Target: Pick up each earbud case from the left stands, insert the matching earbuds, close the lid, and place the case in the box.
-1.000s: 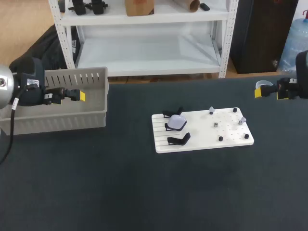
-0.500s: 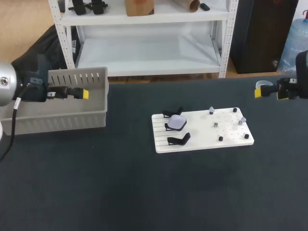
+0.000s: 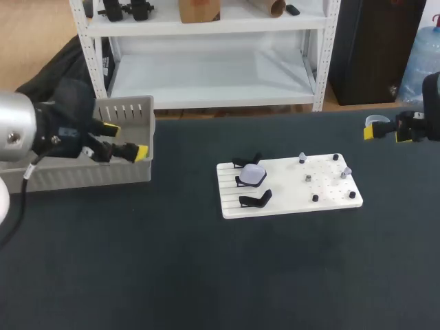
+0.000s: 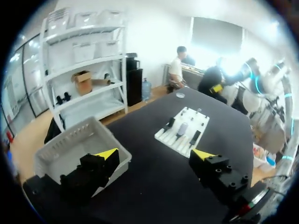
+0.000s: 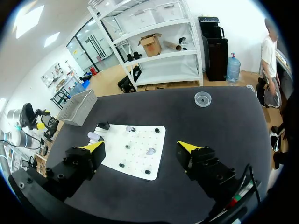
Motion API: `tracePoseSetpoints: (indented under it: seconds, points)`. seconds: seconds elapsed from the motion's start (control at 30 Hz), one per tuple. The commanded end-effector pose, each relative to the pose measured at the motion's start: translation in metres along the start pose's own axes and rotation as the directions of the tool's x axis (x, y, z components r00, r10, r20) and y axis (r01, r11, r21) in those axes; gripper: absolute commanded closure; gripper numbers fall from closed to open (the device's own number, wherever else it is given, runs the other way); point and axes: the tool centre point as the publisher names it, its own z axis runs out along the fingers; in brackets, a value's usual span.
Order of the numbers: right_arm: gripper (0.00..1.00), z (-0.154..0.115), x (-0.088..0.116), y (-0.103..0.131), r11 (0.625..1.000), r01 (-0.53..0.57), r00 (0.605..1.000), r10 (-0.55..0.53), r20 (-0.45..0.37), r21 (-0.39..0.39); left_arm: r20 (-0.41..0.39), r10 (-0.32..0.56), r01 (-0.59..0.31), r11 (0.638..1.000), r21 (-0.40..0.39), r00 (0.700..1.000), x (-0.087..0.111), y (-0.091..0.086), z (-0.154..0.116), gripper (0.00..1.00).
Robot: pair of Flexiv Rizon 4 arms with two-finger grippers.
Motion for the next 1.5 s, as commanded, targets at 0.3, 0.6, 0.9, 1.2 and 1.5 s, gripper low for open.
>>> tracePoseSetpoints:
  seconds: [0.3, 0.6, 0.9, 1.2, 1.5]
  points:
    - [0.00, 0.000, 0.000, 0.000, 1.000, 0.000, 1.000, 0.000, -0.001, -0.001, 0.312, 0.444, -0.532, 0.785, 0.316, 0.840, -0.002, -0.056, 0.020, 0.00]
    - [0.00, 0.000, 0.000, 0.000, 1.000, 0.000, 1.000, 0.000, -0.001, -0.001, 0.269, 0.435, -0.503, 0.815, 0.289, 0.859, 0.000, -0.068, 0.059, 0.00]
    - [0.00, 0.000, 0.000, 0.000, 1.000, 0.000, 1.000, 0.000, -0.001, -0.001, 0.217, 0.391, -0.440, 0.857, 0.269, 0.894, -0.002, -0.067, 0.077, 0.00]
    - [0.00, 0.000, 0.000, 0.000, 1.000, 0.000, 1.000, 0.000, -0.001, -0.001, 0.217, 0.391, -0.440, 0.857, 0.269, 0.894, -0.002, -0.067, 0.077, 0.00]
    - [0.00, 0.000, 0.000, 0.000, 1.000, 0.000, 1.000, 0.000, -0.001, -0.001, 0.172, 0.333, -0.372, 0.875, 0.309, 0.927, -0.001, -0.069, 0.108, 0.00]
